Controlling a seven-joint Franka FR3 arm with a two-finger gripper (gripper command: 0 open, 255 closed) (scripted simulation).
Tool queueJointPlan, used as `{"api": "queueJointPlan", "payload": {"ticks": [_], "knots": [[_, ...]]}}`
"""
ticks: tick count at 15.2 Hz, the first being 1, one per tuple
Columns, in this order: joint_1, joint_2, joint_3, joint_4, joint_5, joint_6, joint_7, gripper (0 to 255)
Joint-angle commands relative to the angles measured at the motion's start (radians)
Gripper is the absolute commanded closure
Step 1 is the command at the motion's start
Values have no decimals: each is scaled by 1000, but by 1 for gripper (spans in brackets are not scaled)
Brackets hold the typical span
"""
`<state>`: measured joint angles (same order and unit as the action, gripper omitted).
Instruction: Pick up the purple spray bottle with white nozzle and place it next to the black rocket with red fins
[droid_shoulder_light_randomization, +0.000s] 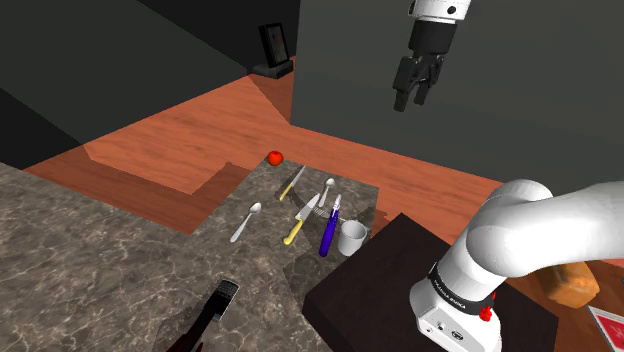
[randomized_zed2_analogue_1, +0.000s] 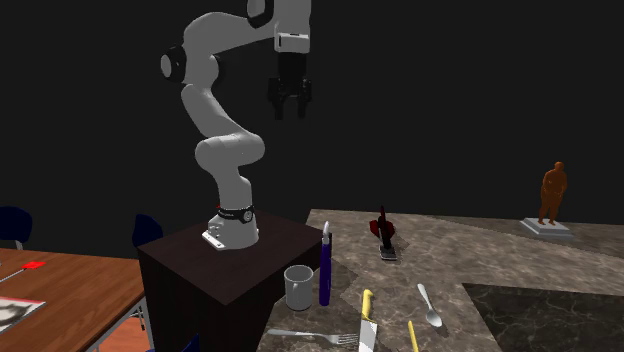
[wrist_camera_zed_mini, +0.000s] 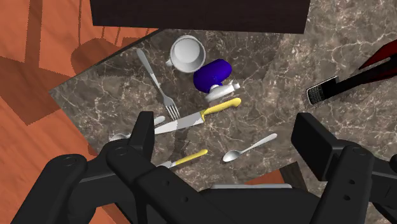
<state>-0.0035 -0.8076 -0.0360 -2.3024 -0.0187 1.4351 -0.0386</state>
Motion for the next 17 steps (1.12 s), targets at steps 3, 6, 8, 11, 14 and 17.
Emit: {"api": "queueJointPlan", "payload": {"ticks": [3,6,8,11,14,17], "knots": [[-8,-51,31,-96,11,66,54,0],[-17,-117,81,-231,31,166,136,0],[-19,-154,118,-315,47,233,191,0],[-18,-193,179,-431,76,339,276,0],[-11,-208,250,-534,111,454,367,0],[0,-192,330,-623,150,582,464,0]]}}
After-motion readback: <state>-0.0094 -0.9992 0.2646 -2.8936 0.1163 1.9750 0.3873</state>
